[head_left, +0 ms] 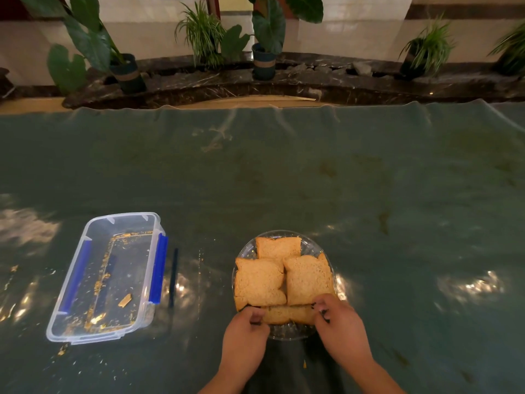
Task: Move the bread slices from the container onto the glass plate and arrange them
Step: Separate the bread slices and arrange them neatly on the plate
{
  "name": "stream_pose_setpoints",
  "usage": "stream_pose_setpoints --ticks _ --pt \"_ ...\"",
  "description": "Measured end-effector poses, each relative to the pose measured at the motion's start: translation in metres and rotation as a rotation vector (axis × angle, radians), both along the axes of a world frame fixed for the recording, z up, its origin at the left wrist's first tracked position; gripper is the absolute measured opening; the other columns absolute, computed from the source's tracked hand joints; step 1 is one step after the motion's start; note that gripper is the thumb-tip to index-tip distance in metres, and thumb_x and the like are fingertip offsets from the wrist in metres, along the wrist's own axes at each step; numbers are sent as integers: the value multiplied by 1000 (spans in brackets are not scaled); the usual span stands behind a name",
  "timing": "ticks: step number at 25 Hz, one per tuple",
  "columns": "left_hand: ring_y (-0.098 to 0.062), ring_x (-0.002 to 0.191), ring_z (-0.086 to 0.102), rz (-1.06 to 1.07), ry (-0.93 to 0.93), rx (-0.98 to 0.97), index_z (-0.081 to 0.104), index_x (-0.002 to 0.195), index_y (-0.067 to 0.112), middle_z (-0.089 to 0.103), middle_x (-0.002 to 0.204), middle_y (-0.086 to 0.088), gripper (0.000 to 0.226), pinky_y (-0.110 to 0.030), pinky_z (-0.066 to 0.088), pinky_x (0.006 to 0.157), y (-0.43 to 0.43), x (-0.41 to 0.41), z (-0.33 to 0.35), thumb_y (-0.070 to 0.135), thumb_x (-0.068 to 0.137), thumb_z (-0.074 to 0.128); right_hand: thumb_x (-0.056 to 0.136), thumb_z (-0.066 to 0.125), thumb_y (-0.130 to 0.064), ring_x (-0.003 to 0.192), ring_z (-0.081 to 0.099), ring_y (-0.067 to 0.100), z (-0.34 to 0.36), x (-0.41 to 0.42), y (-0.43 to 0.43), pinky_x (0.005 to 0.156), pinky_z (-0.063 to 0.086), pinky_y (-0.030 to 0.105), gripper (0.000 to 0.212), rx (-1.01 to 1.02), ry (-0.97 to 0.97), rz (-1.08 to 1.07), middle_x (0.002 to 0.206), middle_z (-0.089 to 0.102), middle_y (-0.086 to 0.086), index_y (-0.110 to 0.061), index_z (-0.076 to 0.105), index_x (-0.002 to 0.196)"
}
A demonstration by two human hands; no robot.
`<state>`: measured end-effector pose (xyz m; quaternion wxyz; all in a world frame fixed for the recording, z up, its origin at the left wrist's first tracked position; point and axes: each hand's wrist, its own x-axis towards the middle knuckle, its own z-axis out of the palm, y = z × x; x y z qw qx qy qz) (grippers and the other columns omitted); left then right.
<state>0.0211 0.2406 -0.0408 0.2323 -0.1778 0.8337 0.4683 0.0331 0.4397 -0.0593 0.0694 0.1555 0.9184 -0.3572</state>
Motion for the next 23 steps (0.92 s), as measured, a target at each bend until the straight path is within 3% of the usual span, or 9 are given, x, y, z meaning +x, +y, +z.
stream_pose_setpoints --ticks 2,4,9,15,19,23 --pt "2 81 59 -31 48 -45 61 91 35 61 99 12 27 -8 39 66 -4 2 3 10 81 62 83 67 -18 86 62 14 2 -3 8 71 49 29 16 40 93 -70 94 65 -8 -25 67 98" --pt "0 77 59 -51 90 -73 59 88 39 60 96 11 31 -8 38 65 -8 3 4 9 80 62 82 72 -16 97 58 21 2 -7 17 74 46 31 23 105 158 -106 102 64 -2 -17 69 104" --pt "1 76 59 -34 102 -97 60 86 39 58 94 12 33 -6 38 65 -13 3 1 7 80 61 85 71 -24 108 51 24 -3 -11 24 86 49 38 34 116 40 -63 117 66 0 -17 66 118" --pt "0 83 61 -6 52 -56 67 104 26 66 101 10 29 -14 43 76 -16 0 -8 8 82 61 88 67 -25 107 56 18 3 -9 24 86 51 37 30 -19 16 -127 104 57 -14 -23 65 118" --pt "1 77 60 31 55 -56 65 104 29 64 95 13 28 -6 38 63 -16 -3 -8 11 82 63 87 64 -18 99 56 13 3 -2 22 73 47 30 19 23 55 -139 92 60 -21 -26 66 104" --pt "-1 75 59 -2 80 -91 65 103 27 62 101 10 27 -8 37 63 -14 -4 -8 12 81 64 84 64 -15 98 52 12 4 -3 16 71 45 29 21 47 30 -101 91 62 -18 -26 66 102"
